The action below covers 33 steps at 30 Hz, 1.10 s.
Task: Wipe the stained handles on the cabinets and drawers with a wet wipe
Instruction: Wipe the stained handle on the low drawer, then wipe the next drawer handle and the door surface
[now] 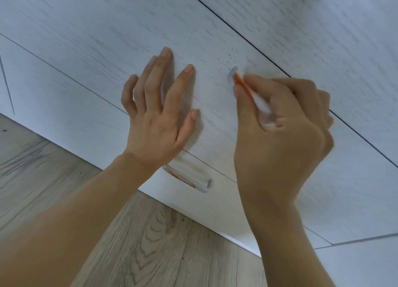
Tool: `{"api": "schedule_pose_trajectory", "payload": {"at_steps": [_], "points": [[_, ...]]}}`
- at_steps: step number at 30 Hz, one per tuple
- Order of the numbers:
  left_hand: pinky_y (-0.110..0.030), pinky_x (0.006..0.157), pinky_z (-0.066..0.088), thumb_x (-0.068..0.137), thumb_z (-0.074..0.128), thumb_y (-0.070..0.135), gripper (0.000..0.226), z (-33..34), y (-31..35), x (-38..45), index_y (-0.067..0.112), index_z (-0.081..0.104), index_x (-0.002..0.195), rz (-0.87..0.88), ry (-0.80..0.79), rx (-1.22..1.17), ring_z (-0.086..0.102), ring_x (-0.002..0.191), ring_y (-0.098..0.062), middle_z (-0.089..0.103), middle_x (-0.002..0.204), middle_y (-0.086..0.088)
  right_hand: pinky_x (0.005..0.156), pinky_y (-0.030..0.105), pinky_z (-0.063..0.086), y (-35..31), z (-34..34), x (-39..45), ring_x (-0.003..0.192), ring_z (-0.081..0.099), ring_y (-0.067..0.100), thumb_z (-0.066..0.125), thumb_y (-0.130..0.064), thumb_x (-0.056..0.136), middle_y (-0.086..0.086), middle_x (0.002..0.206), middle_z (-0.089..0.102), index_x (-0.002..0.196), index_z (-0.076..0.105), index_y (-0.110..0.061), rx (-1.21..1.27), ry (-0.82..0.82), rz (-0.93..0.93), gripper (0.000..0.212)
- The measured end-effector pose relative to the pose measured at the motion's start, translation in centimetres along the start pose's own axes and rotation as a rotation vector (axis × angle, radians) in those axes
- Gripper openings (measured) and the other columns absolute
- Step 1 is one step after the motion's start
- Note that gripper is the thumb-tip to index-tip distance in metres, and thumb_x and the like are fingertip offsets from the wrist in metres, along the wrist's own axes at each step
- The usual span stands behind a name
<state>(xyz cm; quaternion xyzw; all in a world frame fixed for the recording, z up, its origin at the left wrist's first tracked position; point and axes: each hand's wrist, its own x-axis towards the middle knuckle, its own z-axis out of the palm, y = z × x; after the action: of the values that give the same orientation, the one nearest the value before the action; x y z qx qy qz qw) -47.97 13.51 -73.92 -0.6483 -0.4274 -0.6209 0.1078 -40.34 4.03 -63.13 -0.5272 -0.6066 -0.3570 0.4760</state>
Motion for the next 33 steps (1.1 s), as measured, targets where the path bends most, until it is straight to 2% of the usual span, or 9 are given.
{"api": "schedule_pose_trajectory", "payload": {"at_steps": [3, 7, 10, 13, 15, 19, 23, 30, 33], "points": [[-0.052, 0.107, 0.02, 0.098, 0.027, 0.038, 0.047, -0.2, -0.6, -0.2, 0.017, 0.03, 0.141, 0.013, 0.004, 0.002, 0.023, 0.136, -0.03, 0.027, 0.145, -0.02, 0.073, 0.043, 0.05, 0.7, -1.3, -0.6, 0.084, 0.055, 0.01, 0.072, -0.024, 0.083, -0.011, 0.087, 0.058, 0.094, 0.069, -0.023, 0.063, 0.058, 0.167, 0.012], [-0.057, 0.102, 0.026, 0.099, 0.023, 0.037, 0.048, -0.9, -2.1, -1.6, 0.015, 0.034, 0.14, 0.006, -0.019, -0.031, 0.025, 0.136, -0.029, 0.028, 0.146, -0.021, 0.073, 0.047, 0.05, 1.4, -2.5, -3.3, 0.085, 0.057, 0.011, 0.071, -0.023, 0.085, -0.012, 0.09, 0.058, 0.095, 0.063, -0.025, 0.082, 0.101, 0.244, 0.012], [-0.054, 0.104, 0.025, 0.099, 0.019, 0.042, 0.052, -1.6, -3.4, -3.4, 0.014, 0.035, 0.141, -0.002, -0.076, -0.055, 0.025, 0.137, -0.029, 0.029, 0.146, -0.022, 0.075, 0.036, 0.052, 1.7, -2.4, -6.5, 0.085, 0.059, 0.014, 0.071, -0.02, 0.084, -0.011, 0.091, 0.058, 0.097, 0.064, -0.023, 0.133, 0.018, 0.343, 0.015], [-0.052, 0.106, 0.023, 0.099, 0.018, 0.045, 0.055, -2.2, -4.4, -5.6, 0.012, 0.032, 0.141, 0.024, -0.166, -0.06, 0.024, 0.137, -0.031, 0.027, 0.146, -0.024, 0.078, 0.018, 0.048, 1.8, -2.1, -9.4, 0.088, 0.062, 0.01, 0.071, -0.019, 0.083, -0.012, 0.091, 0.063, 0.095, 0.065, -0.032, 0.238, -0.081, 0.589, 0.019], [-0.053, 0.107, 0.021, 0.098, 0.018, 0.047, 0.058, -2.5, -5.0, -6.9, 0.011, 0.028, 0.142, 0.035, -0.232, -0.054, 0.022, 0.137, -0.032, 0.025, 0.147, -0.026, 0.079, 0.019, 0.05, 2.2, -1.9, -11.0, 0.091, 0.064, 0.006, 0.07, -0.021, 0.083, -0.012, 0.092, 0.067, 0.092, 0.066, -0.036, 0.296, -0.119, 0.758, 0.018], [-0.051, 0.112, 0.012, 0.097, 0.02, 0.049, 0.061, -2.5, -5.6, -8.7, 0.01, 0.022, 0.144, 0.014, -0.32, -0.05, 0.013, 0.141, -0.03, 0.02, 0.149, -0.026, 0.084, 0.025, 0.052, 3.2, -1.7, -13.2, 0.093, 0.064, 0.001, 0.069, -0.02, 0.084, -0.011, 0.092, 0.071, 0.091, 0.069, -0.032, 0.342, -0.143, 0.997, 0.014], [-0.045, 0.116, 0.002, 0.098, 0.017, 0.052, 0.066, -1.6, -5.7, -9.3, 0.007, 0.018, 0.146, 0.012, -0.331, -0.028, -0.008, 0.144, -0.015, 0.015, 0.148, -0.031, 0.082, 0.019, 0.052, 3.6, -1.6, -14.7, 0.093, 0.064, 0.003, 0.069, -0.017, 0.085, -0.011, 0.092, 0.071, 0.092, 0.069, -0.029, 0.339, -0.135, 1.068, 0.014], [-0.049, 0.115, -0.003, 0.097, 0.013, 0.055, 0.072, -0.2, -5.1, -10.4, 0.0, 0.012, 0.143, 0.0, -0.33, -0.03, -0.014, 0.141, -0.017, 0.012, 0.143, -0.041, 0.078, 0.016, 0.051, 3.5, -0.6, -15.5, 0.084, 0.063, 0.008, 0.069, -0.018, 0.083, 0.0, 0.091, 0.071, 0.083, 0.074, -0.036, 0.443, -0.138, 1.129, 0.018], [-0.046, 0.115, -0.007, 0.098, 0.013, 0.054, 0.071, 0.1, -5.3, -10.4, 0.0, 0.01, 0.144, -0.01, -0.327, -0.05, -0.02, 0.14, -0.013, 0.009, 0.144, -0.04, 0.078, 0.011, 0.05, 3.2, -0.8, -15.7, 0.082, 0.065, 0.002, 0.068, -0.025, 0.08, -0.007, 0.088, 0.072, 0.083, 0.075, -0.039, 0.477, -0.151, 1.168, 0.015]]}}
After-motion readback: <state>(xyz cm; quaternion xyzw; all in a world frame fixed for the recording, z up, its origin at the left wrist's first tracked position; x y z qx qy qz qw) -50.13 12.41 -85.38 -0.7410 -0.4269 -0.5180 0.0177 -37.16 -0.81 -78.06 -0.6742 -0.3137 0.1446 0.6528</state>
